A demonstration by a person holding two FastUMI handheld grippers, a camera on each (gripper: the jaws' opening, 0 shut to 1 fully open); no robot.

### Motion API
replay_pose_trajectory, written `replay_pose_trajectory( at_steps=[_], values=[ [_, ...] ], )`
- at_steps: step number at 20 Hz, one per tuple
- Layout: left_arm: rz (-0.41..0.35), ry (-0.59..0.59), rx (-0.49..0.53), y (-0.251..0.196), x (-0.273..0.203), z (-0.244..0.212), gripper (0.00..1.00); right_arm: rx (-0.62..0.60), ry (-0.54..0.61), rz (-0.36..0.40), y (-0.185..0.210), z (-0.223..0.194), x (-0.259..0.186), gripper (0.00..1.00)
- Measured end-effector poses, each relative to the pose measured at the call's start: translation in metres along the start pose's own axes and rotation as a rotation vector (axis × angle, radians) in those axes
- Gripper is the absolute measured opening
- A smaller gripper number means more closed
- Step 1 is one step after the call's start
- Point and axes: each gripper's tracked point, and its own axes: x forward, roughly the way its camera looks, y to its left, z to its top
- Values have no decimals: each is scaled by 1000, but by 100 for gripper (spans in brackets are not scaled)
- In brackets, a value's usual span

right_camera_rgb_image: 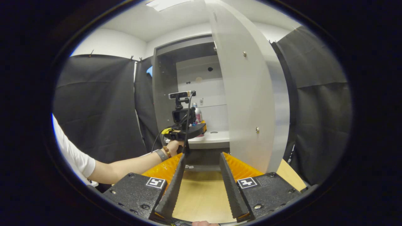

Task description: Open the cabinet door with the right hand, grasp the bottle in the cabinet with the left hand and place it on the coaster, then close the cabinet door with the right hand.

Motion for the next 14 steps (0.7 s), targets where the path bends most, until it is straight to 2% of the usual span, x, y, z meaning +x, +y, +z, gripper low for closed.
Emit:
replay_pose_trajectory(
  at_steps=[2,4,5,8,14],
  values=[
    [-3,-13,-4,-1,-1,4,96,2,-1,4,0,1,0,70],
    [-3,-26,-6,1,-4,9,70,5,-2,7,-2,1,1,70],
    [-2,-31,-7,1,-7,12,80,6,-2,9,-1,1,2,70],
    [-15,-72,-5,3,-27,30,79,0,-5,16,-1,4,2,70],
    [-62,-127,-11,8,-103,51,78,-4,-6,47,-1,4,3,70]
  ],
)
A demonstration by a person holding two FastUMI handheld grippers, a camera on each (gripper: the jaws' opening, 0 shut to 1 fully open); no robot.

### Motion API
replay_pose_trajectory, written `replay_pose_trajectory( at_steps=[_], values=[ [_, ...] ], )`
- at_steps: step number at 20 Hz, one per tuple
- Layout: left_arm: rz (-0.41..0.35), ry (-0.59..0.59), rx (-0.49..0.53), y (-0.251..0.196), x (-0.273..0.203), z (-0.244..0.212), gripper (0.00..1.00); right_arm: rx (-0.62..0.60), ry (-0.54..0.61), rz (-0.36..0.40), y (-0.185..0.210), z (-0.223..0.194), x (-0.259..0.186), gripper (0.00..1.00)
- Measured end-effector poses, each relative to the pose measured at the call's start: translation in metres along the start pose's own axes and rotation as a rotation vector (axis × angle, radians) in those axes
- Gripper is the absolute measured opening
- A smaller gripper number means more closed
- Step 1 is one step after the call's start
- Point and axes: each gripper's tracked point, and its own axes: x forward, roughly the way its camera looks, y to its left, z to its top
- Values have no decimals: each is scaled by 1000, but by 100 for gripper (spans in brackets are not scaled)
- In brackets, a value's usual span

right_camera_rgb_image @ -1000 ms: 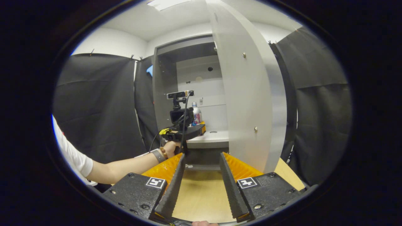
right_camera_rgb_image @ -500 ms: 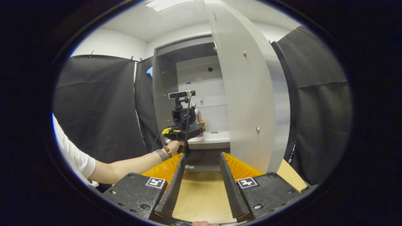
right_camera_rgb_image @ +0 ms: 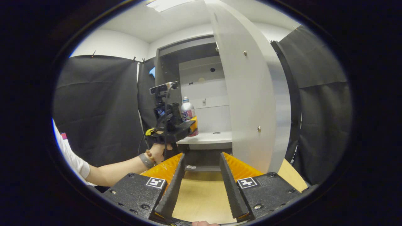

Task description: Open the cabinet door with the right hand, grasp the bottle in the cabinet with the left hand and place it on the coaster, then close the cabinet door with the right hand.

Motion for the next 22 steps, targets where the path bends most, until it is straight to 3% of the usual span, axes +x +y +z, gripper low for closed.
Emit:
replay_pose_trajectory(
  at_steps=[4,9,19,22],
  values=[
    [43,-18,9,18,-59,3,79,-32,-14,20,3,1,-2,70],
    [137,22,45,51,-134,-29,79,-39,-15,40,5,2,-2,70],
    [318,152,-9,95,-256,-146,79,-30,-15,64,11,3,-1,70],
    [400,200,25,114,-281,-187,79,-11,-3,84,20,5,-1,70]
  ],
)
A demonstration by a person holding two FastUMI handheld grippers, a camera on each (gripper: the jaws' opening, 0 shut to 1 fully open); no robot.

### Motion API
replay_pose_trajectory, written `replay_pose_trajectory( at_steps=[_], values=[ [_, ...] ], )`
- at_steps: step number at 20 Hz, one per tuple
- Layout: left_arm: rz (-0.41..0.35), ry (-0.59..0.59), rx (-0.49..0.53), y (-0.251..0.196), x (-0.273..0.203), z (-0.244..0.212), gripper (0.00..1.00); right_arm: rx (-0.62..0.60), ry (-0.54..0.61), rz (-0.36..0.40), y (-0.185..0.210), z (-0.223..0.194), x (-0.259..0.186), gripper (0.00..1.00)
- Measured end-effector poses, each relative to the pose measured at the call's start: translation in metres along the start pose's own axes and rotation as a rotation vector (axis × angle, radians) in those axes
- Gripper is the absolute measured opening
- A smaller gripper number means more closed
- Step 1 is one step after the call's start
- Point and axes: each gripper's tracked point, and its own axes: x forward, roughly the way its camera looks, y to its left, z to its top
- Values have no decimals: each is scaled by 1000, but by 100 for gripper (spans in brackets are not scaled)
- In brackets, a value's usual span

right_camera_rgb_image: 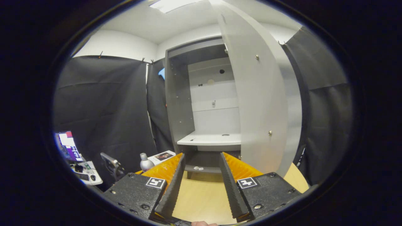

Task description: Open the cabinet door with the right hand, grasp the bottle in the cabinet with the left hand and place it on the coaster, then close the cabinet door with the right hand.

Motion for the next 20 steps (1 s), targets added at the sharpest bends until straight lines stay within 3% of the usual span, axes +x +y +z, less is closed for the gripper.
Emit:
replay_pose_trajectory(
  at_steps=[4,8,20],
  values=[
    [76,73,28,28,-6,-55,79,-24,20,1,9,-5,1,70],
    [114,113,27,44,-1,-81,79,-30,27,0,16,-5,5,70],
    [103,151,0,42,13,-115,79,-35,33,-37,17,-3,8,70]
  ],
)
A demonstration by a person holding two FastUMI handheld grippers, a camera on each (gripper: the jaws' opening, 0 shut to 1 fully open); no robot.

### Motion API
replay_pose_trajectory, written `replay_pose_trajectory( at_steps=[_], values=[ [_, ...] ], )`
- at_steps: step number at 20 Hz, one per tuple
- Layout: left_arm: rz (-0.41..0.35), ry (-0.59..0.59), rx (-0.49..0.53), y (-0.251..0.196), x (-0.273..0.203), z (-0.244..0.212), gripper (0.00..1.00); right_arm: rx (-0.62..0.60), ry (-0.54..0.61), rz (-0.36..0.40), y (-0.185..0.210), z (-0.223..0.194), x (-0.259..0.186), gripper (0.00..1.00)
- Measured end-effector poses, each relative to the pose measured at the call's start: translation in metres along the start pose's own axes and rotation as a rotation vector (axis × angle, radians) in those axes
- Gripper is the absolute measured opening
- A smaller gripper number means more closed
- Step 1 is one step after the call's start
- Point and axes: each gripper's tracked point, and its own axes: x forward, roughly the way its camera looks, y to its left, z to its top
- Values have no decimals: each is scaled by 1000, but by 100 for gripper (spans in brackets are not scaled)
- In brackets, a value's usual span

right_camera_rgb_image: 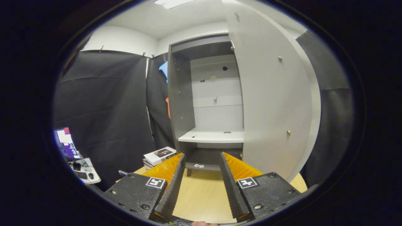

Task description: Open the cabinet door with the right hand, grasp the bottle in the cabinet with the left hand and place it on the coaster, then close the cabinet door with the right hand.

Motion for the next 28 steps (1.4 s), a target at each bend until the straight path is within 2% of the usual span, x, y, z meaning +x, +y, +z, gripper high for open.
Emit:
replay_pose_trajectory(
  at_steps=[4,6,7,8,9,12,23,28],
  values=[
    [-8,-13,12,-2,1,-2,80,0,1,-8,-1,0,1,70],
    [6,25,-11,0,0,-14,80,3,2,-9,-1,1,1,70],
    [13,-2,-22,3,1,-10,81,4,2,-11,-1,2,2,70],
    [12,-4,-31,3,-4,-4,71,3,5,-12,-2,1,5,70],
    [8,6,-37,1,-1,-9,81,0,7,-11,-3,1,7,70],
    [-8,4,-27,-3,-4,-7,86,-5,17,-7,-2,-2,9,70],
    [-14,8,-11,2,-3,-3,87,13,19,-2,-3,-6,5,70],
    [-7,-58,14,8,-20,32,91,14,12,19,2,-7,-1,70]
  ],
)
